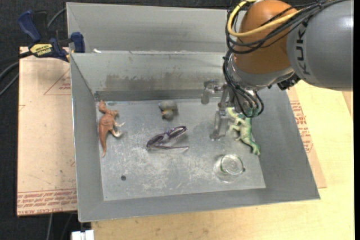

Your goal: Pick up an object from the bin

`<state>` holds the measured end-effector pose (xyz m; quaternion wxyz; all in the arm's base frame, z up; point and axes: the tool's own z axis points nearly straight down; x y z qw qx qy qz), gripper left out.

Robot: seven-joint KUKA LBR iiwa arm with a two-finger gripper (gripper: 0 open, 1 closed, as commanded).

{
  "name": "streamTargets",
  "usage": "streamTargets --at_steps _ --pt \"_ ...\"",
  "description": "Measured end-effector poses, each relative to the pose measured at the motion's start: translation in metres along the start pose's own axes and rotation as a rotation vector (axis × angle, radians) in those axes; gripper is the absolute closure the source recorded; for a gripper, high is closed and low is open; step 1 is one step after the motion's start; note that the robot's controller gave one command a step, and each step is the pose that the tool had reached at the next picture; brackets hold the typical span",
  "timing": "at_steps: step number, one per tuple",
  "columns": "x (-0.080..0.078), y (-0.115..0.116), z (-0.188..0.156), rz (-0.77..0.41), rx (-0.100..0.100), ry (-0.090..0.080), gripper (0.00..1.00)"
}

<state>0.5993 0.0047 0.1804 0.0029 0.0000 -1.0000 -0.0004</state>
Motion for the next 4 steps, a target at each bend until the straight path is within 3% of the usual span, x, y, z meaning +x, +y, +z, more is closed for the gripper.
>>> streamTargets --at_steps 1,2,3,4 --pt "-0.001 0.0 -0.005 0.0 0.0 -0.008 0.0" --pt "-0.018 0.044 0.083 -0.07 -0.001 -0.008 0.0" --pt "-0.004 0.07 0.093 -0.124 0.0 -0.006 0.0" --pt "0.007 0.068 0.107 -0.366 0.0 -0.01 0.0"
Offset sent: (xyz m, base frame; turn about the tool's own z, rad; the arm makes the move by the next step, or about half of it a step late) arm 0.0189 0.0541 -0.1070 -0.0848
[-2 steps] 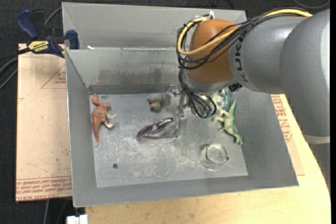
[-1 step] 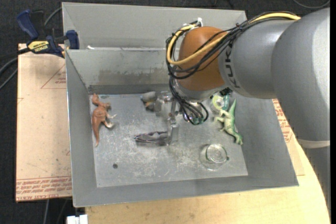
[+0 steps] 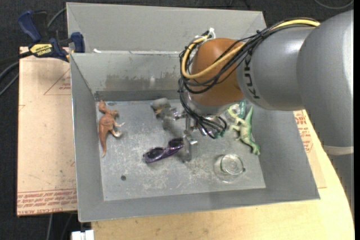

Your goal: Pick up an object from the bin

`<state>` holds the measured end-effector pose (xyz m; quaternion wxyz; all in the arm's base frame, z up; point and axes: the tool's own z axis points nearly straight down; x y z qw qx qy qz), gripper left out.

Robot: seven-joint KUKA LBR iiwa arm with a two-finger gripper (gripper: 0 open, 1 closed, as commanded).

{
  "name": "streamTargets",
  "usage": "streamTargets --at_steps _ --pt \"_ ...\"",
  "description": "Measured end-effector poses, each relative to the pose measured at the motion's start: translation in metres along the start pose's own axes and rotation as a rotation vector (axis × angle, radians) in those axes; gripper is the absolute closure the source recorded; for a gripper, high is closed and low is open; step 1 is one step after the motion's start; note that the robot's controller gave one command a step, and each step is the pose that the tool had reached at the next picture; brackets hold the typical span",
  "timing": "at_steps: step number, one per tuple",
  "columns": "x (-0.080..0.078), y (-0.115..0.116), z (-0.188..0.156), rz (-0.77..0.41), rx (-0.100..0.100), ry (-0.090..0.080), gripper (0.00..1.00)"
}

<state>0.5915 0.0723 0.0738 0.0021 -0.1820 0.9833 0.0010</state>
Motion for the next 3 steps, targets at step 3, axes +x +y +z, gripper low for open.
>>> streamTargets --at_steps 3 --pt "0.054 0.041 -0.089 -0.245 -0.003 -0.001 1.0"
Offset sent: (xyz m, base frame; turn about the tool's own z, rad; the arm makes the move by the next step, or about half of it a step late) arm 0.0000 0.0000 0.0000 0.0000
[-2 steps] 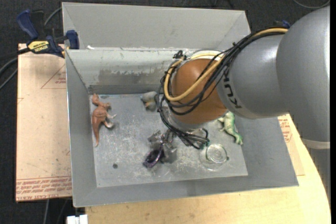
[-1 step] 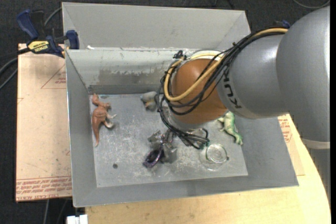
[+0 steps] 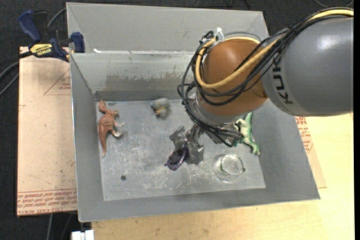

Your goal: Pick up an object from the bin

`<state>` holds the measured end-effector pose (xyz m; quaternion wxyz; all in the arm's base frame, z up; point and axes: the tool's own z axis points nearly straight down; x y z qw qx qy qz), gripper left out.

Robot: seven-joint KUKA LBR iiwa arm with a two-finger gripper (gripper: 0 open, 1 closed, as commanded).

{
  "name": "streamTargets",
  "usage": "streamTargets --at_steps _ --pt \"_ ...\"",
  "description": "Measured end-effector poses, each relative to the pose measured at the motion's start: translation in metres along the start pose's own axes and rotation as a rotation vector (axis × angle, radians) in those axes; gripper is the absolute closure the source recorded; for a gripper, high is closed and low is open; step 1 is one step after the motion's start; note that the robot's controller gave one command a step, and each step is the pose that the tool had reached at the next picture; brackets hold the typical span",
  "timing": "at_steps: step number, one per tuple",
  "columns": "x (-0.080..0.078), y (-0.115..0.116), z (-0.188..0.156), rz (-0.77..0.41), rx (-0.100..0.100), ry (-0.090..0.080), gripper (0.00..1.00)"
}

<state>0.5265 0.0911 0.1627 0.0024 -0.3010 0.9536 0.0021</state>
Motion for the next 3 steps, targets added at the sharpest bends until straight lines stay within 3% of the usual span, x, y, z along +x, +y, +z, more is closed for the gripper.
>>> streamTargets --at_steps 1,2,3 --pt "0.0 0.0 0.0 0.0 0.0 0.0 1.0" --pt "-0.001 -0.017 0.081 -0.047 0.001 -0.006 1.0" --pt "-0.009 -0.002 -0.129 -0.033 -0.001 -0.001 1.0"
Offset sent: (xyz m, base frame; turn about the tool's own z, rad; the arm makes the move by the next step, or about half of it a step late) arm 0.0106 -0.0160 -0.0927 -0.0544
